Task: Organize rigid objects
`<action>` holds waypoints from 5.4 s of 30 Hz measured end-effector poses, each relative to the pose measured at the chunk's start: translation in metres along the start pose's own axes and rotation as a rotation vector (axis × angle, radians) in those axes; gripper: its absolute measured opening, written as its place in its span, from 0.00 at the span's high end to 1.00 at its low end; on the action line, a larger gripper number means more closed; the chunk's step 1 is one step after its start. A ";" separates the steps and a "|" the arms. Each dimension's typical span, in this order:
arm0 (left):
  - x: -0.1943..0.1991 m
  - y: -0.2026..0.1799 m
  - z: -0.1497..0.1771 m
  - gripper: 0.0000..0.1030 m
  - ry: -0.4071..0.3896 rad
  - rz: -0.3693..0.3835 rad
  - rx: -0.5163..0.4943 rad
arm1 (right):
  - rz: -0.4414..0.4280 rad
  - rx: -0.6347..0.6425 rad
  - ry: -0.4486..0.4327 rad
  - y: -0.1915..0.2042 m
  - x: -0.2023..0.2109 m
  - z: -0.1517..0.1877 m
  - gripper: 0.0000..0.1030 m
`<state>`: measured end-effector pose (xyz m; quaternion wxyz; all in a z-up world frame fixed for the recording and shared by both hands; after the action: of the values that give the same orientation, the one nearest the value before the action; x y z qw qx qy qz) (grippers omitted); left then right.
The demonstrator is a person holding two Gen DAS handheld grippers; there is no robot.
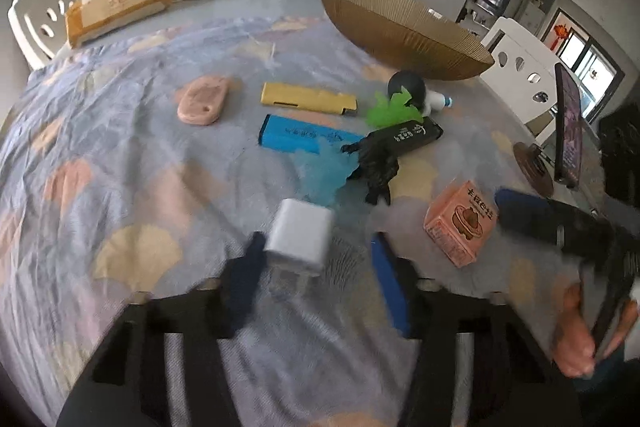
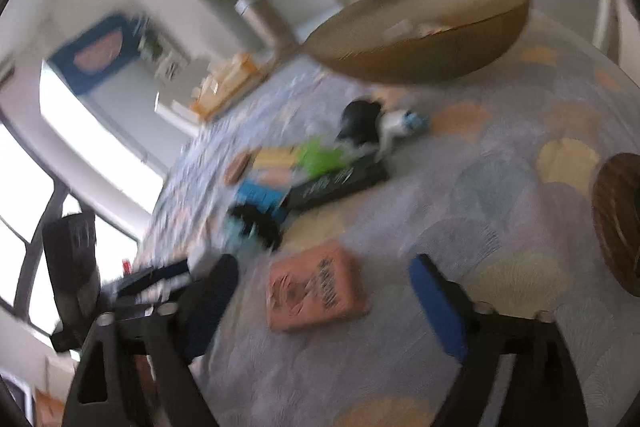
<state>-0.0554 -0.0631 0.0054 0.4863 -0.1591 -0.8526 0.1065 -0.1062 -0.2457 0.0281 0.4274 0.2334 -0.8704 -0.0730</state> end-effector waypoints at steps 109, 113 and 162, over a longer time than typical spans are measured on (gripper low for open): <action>0.033 0.065 -0.016 0.13 -0.277 -0.189 0.298 | 0.132 0.084 -0.015 0.024 -0.041 -0.033 0.14; 0.032 0.065 -0.016 0.13 -0.277 -0.189 0.297 | 0.131 0.081 -0.017 0.023 -0.041 -0.033 0.14; 0.023 0.057 -0.019 0.13 -0.260 -0.279 0.255 | 0.057 0.079 -0.027 0.024 -0.037 -0.030 0.14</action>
<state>-0.0402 -0.0011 0.0139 0.3984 0.0381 -0.9015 0.1647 -0.0718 -0.2052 0.0285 0.4079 0.2242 -0.8846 -0.0295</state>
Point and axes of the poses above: each gripper's, at about its wrist camera, not at the fingertips, and x roughly against the way its jaws point, y to its left, z to its underside, the point moved 1 cm from there along -x, roughly the way its jaws point, and after that the axes turned 14 degrees about x, right-handed, at the moved point
